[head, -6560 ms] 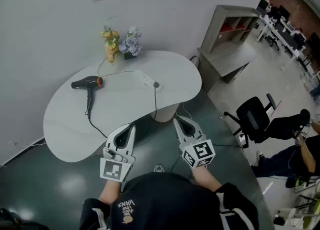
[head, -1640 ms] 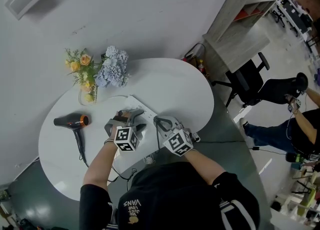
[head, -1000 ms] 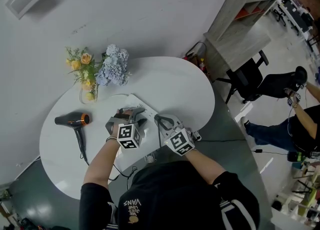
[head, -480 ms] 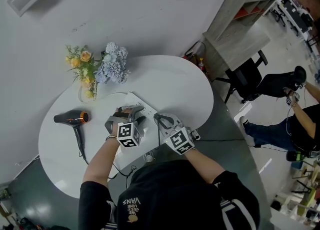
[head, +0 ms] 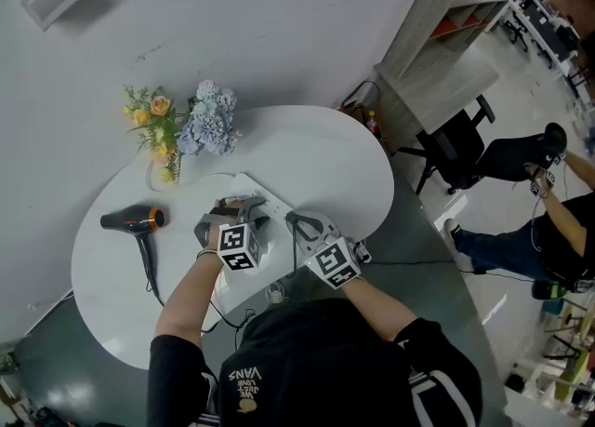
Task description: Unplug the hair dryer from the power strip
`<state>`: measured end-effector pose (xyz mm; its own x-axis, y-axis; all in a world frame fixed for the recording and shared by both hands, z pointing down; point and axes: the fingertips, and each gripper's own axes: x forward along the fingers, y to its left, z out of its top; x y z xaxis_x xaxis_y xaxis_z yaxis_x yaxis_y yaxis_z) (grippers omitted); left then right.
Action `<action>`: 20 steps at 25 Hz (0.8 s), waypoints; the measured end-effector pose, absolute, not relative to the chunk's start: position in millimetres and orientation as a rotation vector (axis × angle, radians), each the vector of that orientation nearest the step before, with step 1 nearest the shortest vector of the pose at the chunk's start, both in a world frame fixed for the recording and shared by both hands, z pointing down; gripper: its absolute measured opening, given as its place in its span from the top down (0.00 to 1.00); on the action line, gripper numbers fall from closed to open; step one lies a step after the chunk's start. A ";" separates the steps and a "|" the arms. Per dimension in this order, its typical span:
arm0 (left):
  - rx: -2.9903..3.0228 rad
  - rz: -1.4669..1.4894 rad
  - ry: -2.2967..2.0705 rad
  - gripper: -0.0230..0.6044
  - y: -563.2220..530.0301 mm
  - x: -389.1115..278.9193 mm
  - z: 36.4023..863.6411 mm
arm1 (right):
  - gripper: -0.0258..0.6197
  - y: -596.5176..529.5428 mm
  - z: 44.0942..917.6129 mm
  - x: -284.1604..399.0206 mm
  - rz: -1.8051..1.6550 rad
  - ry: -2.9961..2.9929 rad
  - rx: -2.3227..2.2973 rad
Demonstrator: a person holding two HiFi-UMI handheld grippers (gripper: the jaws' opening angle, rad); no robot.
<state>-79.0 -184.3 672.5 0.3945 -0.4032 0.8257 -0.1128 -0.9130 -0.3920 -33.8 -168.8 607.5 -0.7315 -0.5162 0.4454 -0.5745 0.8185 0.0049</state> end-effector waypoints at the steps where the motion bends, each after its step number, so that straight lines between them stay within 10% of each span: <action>1: -2.385 -1.538 0.445 0.65 -184.4 -80.1 672.6 | 0.85 -168.4 606.6 -34.5 0.190 -2.570 0.818; 12: -2.453 -1.359 0.593 0.66 -227.4 -58.2 667.2 | 0.85 -211.8 610.3 -16.8 0.210 -2.582 0.893; 20: -2.566 -1.156 0.815 0.86 -211.0 -58.1 636.0 | 0.85 -199.3 600.8 -14.7 0.201 -2.580 0.930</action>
<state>-58.1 -211.0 636.0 0.5390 -0.5650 0.6247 -0.3991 -0.8244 -0.4013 -14.7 -199.3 600.8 -0.7043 -0.5828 0.4053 -0.6387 0.7695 -0.0032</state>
